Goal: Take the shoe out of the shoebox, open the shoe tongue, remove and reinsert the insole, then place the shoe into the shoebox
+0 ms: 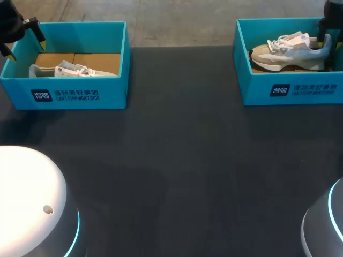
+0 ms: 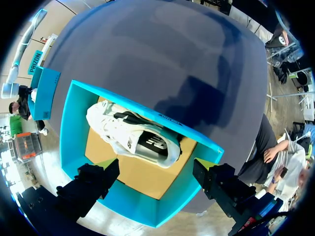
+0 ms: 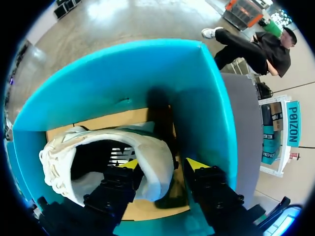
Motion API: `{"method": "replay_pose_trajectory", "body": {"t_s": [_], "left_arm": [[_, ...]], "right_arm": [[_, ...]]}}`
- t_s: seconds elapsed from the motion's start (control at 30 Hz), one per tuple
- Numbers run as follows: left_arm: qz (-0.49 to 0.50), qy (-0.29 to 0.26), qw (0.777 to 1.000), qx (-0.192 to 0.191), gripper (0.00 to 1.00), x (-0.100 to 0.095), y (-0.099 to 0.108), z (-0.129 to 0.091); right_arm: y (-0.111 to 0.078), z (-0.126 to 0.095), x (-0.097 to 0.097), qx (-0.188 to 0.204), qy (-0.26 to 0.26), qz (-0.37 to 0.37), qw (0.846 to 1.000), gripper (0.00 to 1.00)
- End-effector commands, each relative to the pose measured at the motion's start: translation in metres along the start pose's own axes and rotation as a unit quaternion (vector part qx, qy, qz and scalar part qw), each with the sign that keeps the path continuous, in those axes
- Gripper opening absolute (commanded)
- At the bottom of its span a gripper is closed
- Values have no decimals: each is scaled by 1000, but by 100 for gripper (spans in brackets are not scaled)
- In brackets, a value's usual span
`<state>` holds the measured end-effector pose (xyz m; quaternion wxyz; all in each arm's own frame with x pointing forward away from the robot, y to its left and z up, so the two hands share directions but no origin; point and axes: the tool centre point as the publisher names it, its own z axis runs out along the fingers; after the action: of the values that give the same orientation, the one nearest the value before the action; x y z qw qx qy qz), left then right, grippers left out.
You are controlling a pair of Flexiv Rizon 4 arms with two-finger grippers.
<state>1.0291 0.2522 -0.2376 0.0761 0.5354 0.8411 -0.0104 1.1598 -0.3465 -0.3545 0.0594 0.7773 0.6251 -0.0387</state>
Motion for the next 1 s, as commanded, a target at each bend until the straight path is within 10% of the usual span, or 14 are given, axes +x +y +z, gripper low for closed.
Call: {"method": "replay_pose_trajectory", "body": {"t_s": [0.03, 0.2, 0.77, 1.0], "left_arm": [[1, 1, 1000, 1, 100, 0, 1, 0], [1, 1, 1000, 1, 100, 0, 1, 0], [1, 1, 1000, 1, 100, 0, 1, 0], [1, 1, 1000, 1, 100, 0, 1, 0]], "right_arm": [[2, 10, 1, 8, -1, 0, 1000, 59], [1, 16, 5, 14, -4, -4, 1000, 67], [9, 30, 11, 25, -9, 5, 1000, 45], [5, 28, 9, 26, -16, 9, 999, 5]]}}
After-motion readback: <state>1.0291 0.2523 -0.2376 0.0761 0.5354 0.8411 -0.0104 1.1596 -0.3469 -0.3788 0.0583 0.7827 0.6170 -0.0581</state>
